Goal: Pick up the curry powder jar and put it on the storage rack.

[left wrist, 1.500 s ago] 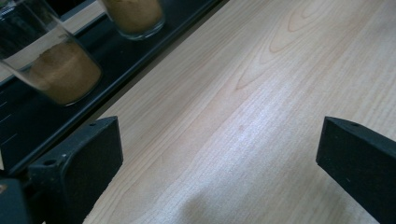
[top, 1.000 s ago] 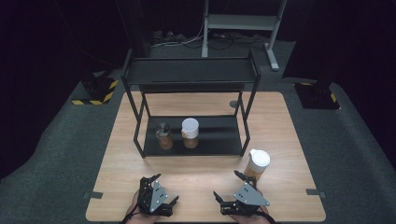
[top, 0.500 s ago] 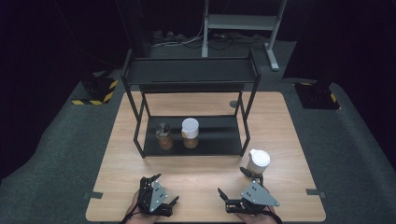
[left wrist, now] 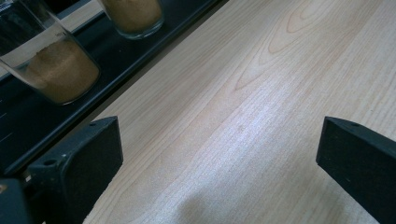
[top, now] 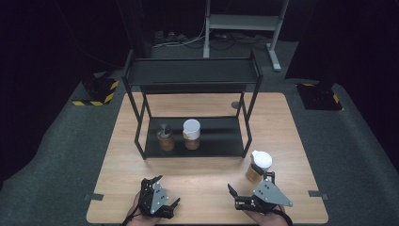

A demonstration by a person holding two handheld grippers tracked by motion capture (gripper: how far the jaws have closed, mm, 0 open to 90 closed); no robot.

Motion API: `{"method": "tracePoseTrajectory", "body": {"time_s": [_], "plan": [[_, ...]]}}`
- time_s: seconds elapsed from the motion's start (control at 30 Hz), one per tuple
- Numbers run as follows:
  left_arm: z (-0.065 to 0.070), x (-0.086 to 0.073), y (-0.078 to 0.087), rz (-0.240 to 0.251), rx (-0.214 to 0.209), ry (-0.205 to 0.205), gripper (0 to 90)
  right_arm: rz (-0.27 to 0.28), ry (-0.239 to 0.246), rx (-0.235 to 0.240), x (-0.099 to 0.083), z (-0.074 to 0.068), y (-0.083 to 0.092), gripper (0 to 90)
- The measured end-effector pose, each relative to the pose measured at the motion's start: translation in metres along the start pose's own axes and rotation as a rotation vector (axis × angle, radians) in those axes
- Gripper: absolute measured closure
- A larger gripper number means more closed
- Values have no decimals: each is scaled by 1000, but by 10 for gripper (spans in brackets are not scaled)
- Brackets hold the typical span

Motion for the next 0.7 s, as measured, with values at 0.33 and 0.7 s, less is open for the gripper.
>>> {"method": "tracePoseTrajectory", "body": {"time_s": [0.33, 0.7], "plan": [[0, 0, 0, 0, -2, -6, 9, 13, -2, -46, 1, 7, 6, 0], [0, 0, 0, -2, -5, -10, 9, 25, -11, -88, 0, 14, 11, 0]]}}
Point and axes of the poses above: each handheld gripper's, and its own axes: y roughly backward along the jaws, x roughly out of its top, z roughly to its right, the point moved 2 cm from there along -y, roughly forward along the jaws
